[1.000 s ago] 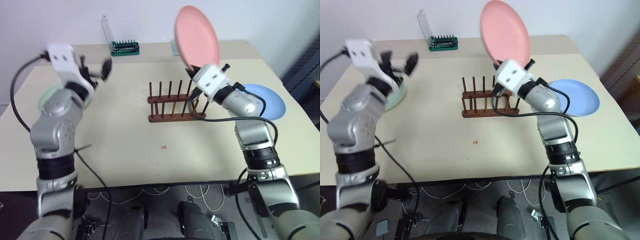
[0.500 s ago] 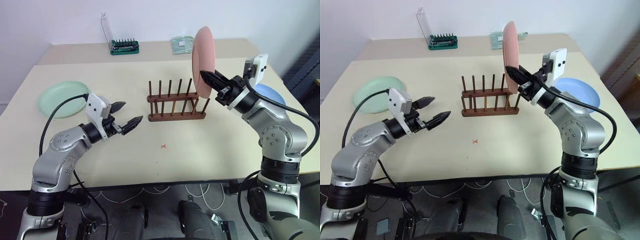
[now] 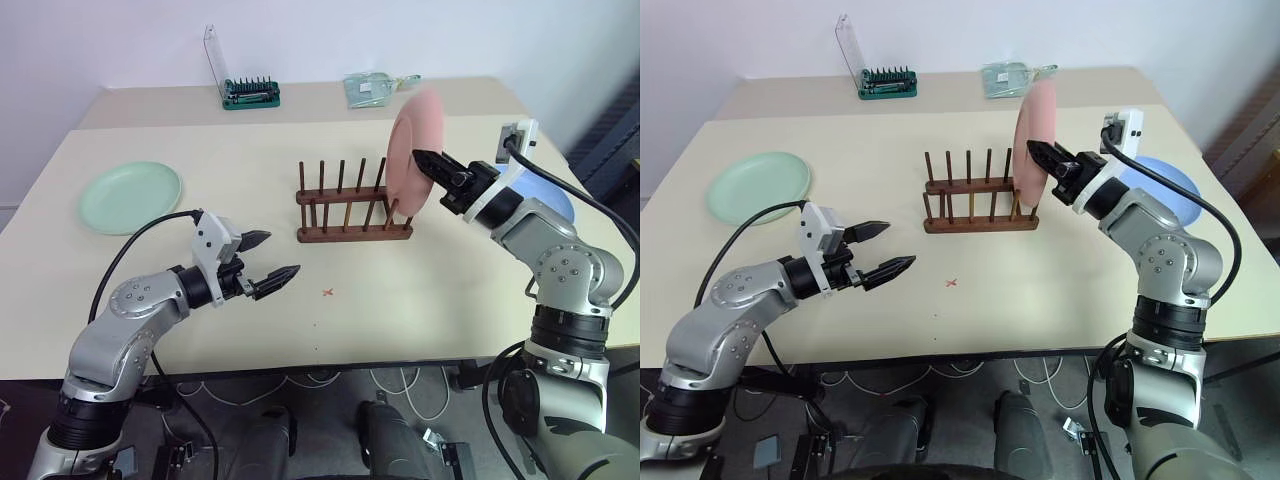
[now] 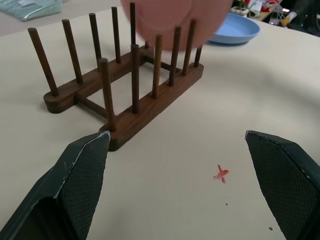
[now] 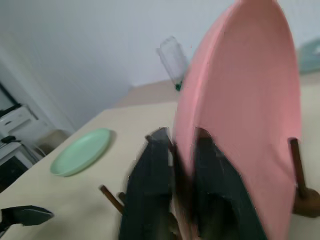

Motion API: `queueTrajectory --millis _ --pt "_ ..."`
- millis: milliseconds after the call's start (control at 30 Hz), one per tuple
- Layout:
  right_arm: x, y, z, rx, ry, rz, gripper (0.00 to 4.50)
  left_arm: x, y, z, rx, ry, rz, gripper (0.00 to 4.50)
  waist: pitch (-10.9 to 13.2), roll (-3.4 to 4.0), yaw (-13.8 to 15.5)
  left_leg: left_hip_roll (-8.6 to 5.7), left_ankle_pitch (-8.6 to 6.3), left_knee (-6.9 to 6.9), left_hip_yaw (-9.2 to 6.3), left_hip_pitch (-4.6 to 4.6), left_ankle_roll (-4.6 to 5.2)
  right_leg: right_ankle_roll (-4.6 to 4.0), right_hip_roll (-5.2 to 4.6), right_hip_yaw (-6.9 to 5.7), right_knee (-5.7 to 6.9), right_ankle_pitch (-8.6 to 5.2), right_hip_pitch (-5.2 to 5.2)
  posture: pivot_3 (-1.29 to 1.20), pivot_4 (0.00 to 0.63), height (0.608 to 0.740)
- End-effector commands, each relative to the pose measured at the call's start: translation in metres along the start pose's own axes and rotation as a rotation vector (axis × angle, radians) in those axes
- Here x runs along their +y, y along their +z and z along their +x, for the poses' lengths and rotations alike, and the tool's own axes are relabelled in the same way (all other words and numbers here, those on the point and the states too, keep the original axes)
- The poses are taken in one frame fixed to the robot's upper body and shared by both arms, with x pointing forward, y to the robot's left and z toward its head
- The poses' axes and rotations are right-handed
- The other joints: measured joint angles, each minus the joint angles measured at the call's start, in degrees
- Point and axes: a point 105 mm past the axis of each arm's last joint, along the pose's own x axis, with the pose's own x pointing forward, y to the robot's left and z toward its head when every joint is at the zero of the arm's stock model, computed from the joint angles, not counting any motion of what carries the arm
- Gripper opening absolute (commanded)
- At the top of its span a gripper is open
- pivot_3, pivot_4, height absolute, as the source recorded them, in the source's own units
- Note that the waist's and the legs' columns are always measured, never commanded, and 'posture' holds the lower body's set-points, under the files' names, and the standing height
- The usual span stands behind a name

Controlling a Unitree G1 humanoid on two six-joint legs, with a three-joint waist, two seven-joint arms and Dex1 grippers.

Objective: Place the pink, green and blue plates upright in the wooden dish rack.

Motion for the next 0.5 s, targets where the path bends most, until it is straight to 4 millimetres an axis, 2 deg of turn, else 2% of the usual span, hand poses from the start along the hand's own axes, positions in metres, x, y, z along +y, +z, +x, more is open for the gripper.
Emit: queueTrajectory --millis 33,133,233,367,433,500 --pt "0.008 0.015 0.002 -0.04 0.014 -0.057 2.59 -0.005 0.009 0.0 -0.026 -0.007 0.042 4.5 0.0 0.0 0.01 0.0 0.0 0.0 0.0 0.0 0.0 0.0 0.0 0.0 0.0 0.0 0.0 0.0 0.15 0.74" --pt "0.003 0.031 0.004 -0.116 -0.05 -0.149 4.21 0.0 0.008 -0.003 -0.025 0.015 0.046 4.5 0.0 0.0 -0.01 0.0 0.0 0.0 0.0 0.0 0.0 0.0 0.0 0.0 0.0 0.0 0.0 0.0 0.15 0.74" --pt "-0.003 0.058 0.003 -0.218 -0.133 -0.264 4.21 0.018 0.011 -0.009 -0.05 0.108 0.029 4.5 0.02 0.03 -0.06 -0.01 0.0 0.01 0.02 0.0 0.0 0.01 0.0 0.0 0.0 0.0 0.0 0.0 0.15 0.74" --pt "0.002 0.074 0.004 -0.269 -0.145 -0.385 4.21 0.038 0.016 -0.014 -0.09 0.199 -0.011 4.5 0.01 0.01 0.02 0.0 0.0 0.0 0.01 0.0 0.0 0.01 0.0 -0.01 0.01 0.0 -0.02 0.0 0.15 0.74" --pt "0.018 0.082 0.007 -0.278 -0.105 -0.535 4.21 0.056 0.023 -0.02 -0.145 0.295 -0.035 4.5 0.02 0.03 0.01 -0.01 0.0 0.01 0.01 -0.01 0.0 0.01 0.0 -0.01 0.0 0.01 -0.01 0.0 0.15 0.74" --pt "0.048 0.079 0.014 -0.24 0.002 -0.782 4.21 0.09 0.028 -0.033 -0.194 0.506 -0.043 4.5 0.04 0.07 0.02 -0.01 0.0 0.04 0.02 -0.01 -0.01 0.02 0.0 0.0 0.01 0.01 -0.02 0.0 0.15 0.74"
